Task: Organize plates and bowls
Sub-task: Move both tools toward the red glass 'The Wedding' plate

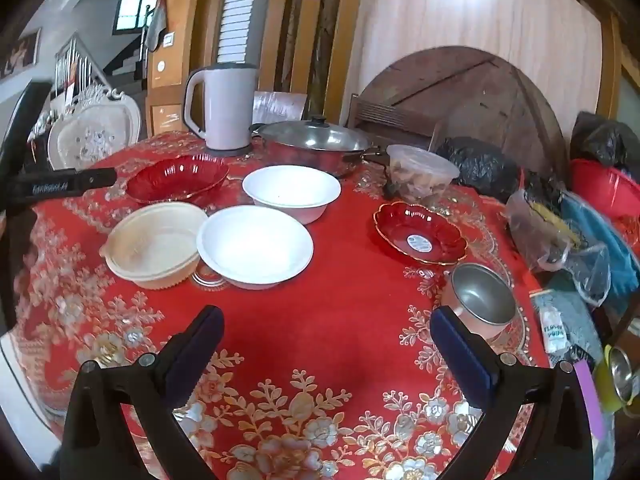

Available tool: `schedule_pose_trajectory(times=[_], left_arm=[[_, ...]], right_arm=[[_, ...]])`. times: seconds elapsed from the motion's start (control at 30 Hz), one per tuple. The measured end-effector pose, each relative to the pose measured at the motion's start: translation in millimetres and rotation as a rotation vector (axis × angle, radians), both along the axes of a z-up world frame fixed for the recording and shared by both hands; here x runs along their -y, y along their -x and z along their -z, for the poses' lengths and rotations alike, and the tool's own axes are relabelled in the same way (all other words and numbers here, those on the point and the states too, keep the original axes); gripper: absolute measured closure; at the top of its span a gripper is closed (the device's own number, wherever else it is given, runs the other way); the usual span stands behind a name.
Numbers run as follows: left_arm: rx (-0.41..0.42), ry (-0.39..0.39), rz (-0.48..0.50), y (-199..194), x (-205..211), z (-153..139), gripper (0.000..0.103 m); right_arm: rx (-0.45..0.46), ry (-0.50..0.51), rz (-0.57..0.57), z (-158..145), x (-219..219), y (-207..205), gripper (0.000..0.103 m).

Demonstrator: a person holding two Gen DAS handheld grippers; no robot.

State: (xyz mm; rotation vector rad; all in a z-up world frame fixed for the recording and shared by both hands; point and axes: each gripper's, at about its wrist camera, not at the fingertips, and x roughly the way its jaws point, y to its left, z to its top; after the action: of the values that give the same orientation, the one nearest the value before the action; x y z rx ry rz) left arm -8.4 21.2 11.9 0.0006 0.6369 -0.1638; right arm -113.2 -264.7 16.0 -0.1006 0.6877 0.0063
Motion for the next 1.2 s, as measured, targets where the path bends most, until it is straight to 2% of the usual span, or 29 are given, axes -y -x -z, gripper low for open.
schedule_pose_trajectory(times=[0.1, 0.13, 0.23, 0.33, 0.37, 0.53, 0.6, 0.7, 0.77, 0.9, 0.97, 1.0, 1.07, 1.13, 1.2], left_arm=[[-0.033, 0.002, -0.019, -1.2, -13.3, -5.9, 0.000], [-0.064, -0.017, -0.043, -2.9, -18.2, -6.7, 0.000], [-0.164, -0.077, -0.115, -13.2, -29.6, -6.5, 0.000], [-0.213, -0.088, -0.097, -22.8, -41.6, -2.6, 0.000], [-0.218, -0.076, -0.085, -26.4, -45.8, 0.0, 0.000], [-0.330, 0.141, -0.012, -77.8, -81.1, 11.8, 0.000], [-0.329, 0.148, -0.014, -99.3, -86.6, 14.4, 0.000], [-0.294, 0.075, 0.006, -117.5, -84.1, 19.8, 0.000], [-0.304, 0.065, 0.036, -127.6, -81.9, 27.3, 0.000], [-0.349, 0.098, 0.021, -150.3, -90.1, 43.0, 0.000], [-0.400, 0.111, 0.017, -165.3, -92.6, 51.6, 0.000], [-0.423, 0.104, 0.013, -172.2, -93.2, 56.7, 0.000], [-0.439, 0.042, -0.025, -181.3, -94.2, 63.4, 0.000], [-0.406, -0.044, -0.064, -186.2, -94.6, 62.5, 0.000], [-0.375, -0.072, -0.072, -189.5, -97.9, 59.8, 0.000]], right_arm=[[-0.152, -0.120, 0.004, -2.8, 1.8, -10.2, 0.001], [-0.173, -0.117, 0.009, -4.8, -0.6, -9.3, 0.001], [-0.123, -0.034, -0.035, -25.4, -17.0, -0.4, 0.001], [-0.066, 0.036, -0.091, -53.7, -30.7, -7.2, 0.001], [-0.069, 0.034, -0.126, -60.8, -33.8, -14.3, 0.001], [-0.116, -0.009, -0.174, -82.8, -47.1, -68.4, 0.001], [-0.151, -0.098, -0.222, -85.3, -54.6, -95.9, 0.001], [-0.199, -0.195, -0.282, -78.9, -70.8, -137.9, 0.001], [-0.240, -0.250, -0.294, -68.7, -86.4, -168.9, 0.001], [-0.326, -0.345, -0.310, -45.7, -111.8, -230.3, 0.008], [-0.370, -0.384, -0.307, -33.0, -119.5, -259.2, 0.008], [-0.395, -0.382, -0.295, -24.5, -124.9, -274.0, 0.009], [-0.437, -0.369, -0.278, -12.4, -133.6, -291.3, 0.009], [-0.456, -0.328, -0.273, 0.0, -143.0, -304.6, 0.010], [-0.466, -0.308, -0.265, 7.6, -144.1, -313.8, 0.010]])
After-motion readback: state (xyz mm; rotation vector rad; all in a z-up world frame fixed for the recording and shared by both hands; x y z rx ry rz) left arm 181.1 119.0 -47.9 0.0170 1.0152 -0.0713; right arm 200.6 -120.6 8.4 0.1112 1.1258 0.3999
